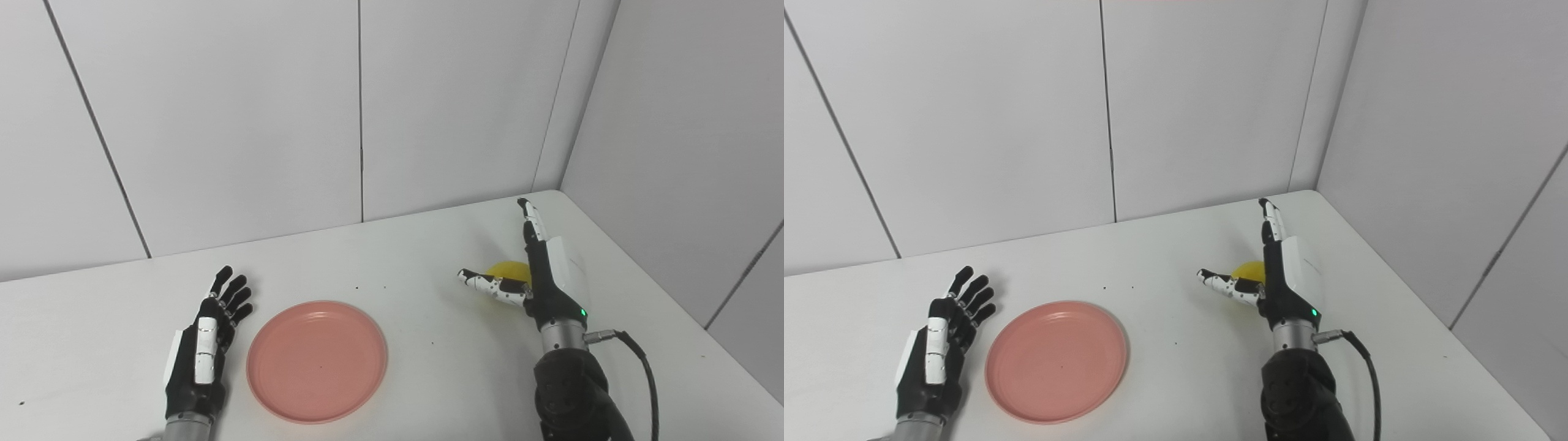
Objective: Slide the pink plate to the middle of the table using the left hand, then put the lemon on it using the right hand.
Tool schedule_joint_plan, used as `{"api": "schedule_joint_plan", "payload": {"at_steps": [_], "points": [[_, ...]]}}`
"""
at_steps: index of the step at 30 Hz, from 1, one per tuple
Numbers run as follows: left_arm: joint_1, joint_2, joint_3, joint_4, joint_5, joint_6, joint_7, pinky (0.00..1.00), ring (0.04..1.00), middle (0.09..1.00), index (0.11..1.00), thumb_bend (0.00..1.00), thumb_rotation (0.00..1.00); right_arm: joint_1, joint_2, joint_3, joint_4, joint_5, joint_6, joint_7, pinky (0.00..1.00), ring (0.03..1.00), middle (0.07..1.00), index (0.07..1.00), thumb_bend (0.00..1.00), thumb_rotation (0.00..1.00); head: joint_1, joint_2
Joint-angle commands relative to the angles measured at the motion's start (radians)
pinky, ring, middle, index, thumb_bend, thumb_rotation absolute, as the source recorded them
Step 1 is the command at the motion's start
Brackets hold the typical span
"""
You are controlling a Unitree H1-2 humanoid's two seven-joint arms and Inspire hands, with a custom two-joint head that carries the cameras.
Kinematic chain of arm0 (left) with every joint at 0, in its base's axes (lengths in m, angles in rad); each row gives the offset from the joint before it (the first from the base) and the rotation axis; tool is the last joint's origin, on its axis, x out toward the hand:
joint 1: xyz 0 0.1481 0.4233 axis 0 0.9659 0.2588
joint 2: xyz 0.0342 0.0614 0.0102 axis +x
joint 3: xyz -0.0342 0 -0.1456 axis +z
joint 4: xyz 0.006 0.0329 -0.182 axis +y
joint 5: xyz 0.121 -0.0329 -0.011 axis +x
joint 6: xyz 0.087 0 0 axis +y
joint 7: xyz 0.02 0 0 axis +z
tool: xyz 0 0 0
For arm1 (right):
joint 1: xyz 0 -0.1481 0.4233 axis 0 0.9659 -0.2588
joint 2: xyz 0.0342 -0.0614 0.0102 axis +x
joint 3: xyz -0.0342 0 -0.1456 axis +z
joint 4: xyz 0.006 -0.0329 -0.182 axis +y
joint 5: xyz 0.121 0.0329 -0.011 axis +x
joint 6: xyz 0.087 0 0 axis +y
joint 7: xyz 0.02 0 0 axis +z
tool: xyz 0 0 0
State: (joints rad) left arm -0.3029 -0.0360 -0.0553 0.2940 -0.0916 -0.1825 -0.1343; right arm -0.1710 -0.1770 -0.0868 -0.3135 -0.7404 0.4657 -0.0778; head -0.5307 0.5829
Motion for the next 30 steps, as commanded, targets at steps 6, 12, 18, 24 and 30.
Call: {"api": "schedule_joint_plan", "payload": {"at_steps": [6,12,18,24,30], "points": [[0.059,0.015,0.006,0.036,0.0,0.0,-0.005,0.89,0.908,0.918,0.919,0.8,1.0,-0.06,-0.024,-0.024,0.028,-0.109,0.004,0.046,0.82,0.928,0.945,0.952,0.91,0.25,-0.002,0.0],[0.06,0.014,0.006,0.043,-0.003,-0.008,-0.008,0.88,0.904,0.914,0.916,0.8,1.0,-0.084,-0.046,-0.046,0.082,-0.104,0.004,0.068,0.83,0.917,0.922,0.927,0.91,0.17,0.001,0.0],[0.06,0.014,0.005,0.042,-0.002,-0.007,-0.009,0.89,0.907,0.917,0.918,0.81,1.0,-0.104,-0.045,-0.08,0.135,-0.109,0.004,0.102,0.79,0.897,0.899,0.9,0.9,0.08,0.0,0.001],[0.063,0.011,0.005,0.037,-0.006,-0.006,-0.01,0.89,0.909,0.919,0.92,0.81,1.0,-0.116,-0.058,-0.088,0.196,-0.083,0.003,0.098,0.73,0.854,0.882,0.877,0.89,0.02,0.002,0.004],[0.066,0.01,0.003,0.023,-0.002,0.002,-0.008,0.89,0.908,0.92,0.923,0.81,1.0,-0.115,-0.065,-0.079,0.228,-0.045,0.003,0.103,0.61,0.756,0.881,0.858,0.84,0.0,0.002,0.005]]}}
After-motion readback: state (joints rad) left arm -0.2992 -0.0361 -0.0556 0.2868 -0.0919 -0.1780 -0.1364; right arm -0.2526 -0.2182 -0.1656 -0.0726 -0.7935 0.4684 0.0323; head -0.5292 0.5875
